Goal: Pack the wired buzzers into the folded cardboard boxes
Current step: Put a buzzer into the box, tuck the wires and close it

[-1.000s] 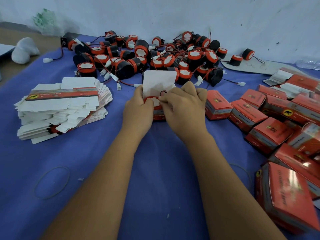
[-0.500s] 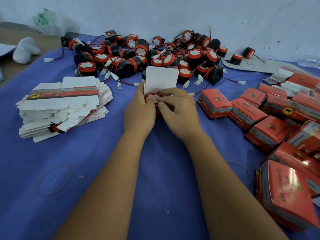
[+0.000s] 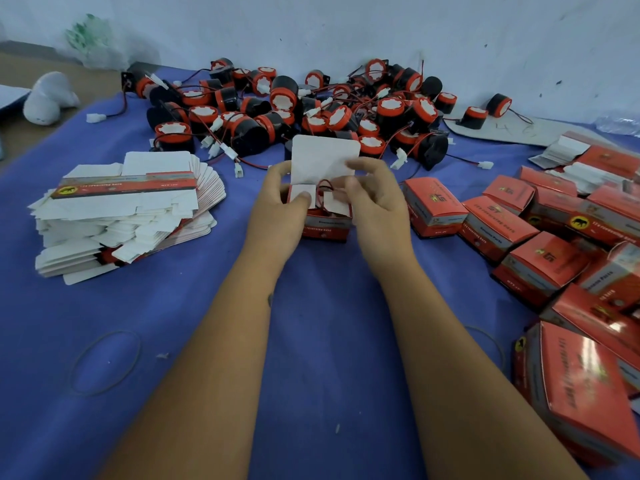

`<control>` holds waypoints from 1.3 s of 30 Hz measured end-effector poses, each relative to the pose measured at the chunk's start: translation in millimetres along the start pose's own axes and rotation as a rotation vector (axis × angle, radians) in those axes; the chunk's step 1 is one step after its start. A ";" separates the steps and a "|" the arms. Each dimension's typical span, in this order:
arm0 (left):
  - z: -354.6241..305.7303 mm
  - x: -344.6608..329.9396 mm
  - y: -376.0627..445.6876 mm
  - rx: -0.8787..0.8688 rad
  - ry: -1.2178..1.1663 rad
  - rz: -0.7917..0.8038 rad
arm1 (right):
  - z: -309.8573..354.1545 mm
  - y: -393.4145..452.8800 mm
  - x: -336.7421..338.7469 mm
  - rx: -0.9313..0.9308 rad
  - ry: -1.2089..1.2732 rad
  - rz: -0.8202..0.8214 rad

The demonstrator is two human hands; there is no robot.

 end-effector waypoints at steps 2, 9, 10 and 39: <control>-0.2 0.3 0.1 0.003 -0.003 0.001 | -3.6 2.8 -0.2 -0.024 -0.051 -0.089; -2.5 4.9 -1.1 -0.052 -0.025 -0.041 | -8.4 4.6 2.3 0.008 -0.232 -0.057; -3.6 5.9 -2.2 -0.072 -0.013 -0.060 | -9.9 3.6 5.3 0.014 -0.226 -0.033; -9.7 30.6 -11.9 -0.227 0.162 0.143 | -13.5 -0.6 17.2 0.045 -0.269 0.128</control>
Point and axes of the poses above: each hand's wrist, its own y-axis towards the middle knuckle, its own x-axis out of the back of the hand, z = x × y, the point moved 3 cm from there along y, towards the middle knuckle, and after that the axes turned 5 degrees about z, right-handed, at the moved point
